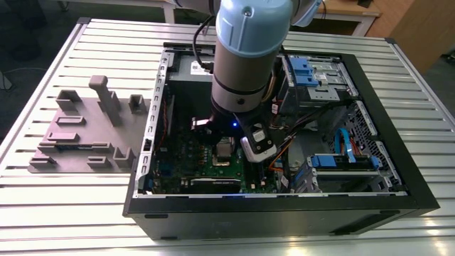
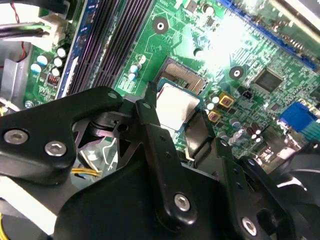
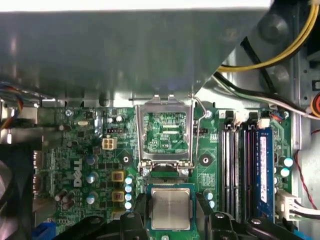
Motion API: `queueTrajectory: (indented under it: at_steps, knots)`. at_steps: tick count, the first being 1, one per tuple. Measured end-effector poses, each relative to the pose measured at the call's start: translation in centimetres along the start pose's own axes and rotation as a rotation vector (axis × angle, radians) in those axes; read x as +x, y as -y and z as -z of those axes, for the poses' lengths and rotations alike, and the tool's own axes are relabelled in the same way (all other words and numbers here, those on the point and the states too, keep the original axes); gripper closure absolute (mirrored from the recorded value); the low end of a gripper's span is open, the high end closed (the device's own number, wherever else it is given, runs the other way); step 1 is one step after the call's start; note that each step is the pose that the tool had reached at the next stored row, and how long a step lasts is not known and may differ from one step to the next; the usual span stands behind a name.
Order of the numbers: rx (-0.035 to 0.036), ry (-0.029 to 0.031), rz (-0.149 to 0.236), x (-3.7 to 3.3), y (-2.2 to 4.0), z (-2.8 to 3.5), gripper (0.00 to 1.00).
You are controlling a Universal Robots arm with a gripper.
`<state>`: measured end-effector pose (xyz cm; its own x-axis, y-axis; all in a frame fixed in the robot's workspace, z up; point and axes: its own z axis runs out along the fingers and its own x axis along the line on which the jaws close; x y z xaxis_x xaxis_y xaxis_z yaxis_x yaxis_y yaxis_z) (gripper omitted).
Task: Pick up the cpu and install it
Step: 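Place the cpu into insertion slot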
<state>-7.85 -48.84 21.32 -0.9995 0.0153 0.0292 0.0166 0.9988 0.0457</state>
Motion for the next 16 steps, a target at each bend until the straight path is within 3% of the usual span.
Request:
queueTrajectory:
  at_steps: [5, 10, 16]
  knots:
    - [-0.0001, -0.0023, 0.000, -0.02, 0.49, -0.34, 0.53]
    - [0.0003, -0.0166, -0.001, -0.02, 0.61, -0.68, 0.53]
    - [0.0002, -0.0170, -0.001, -0.05, 0.66, -1.47, 0.53]
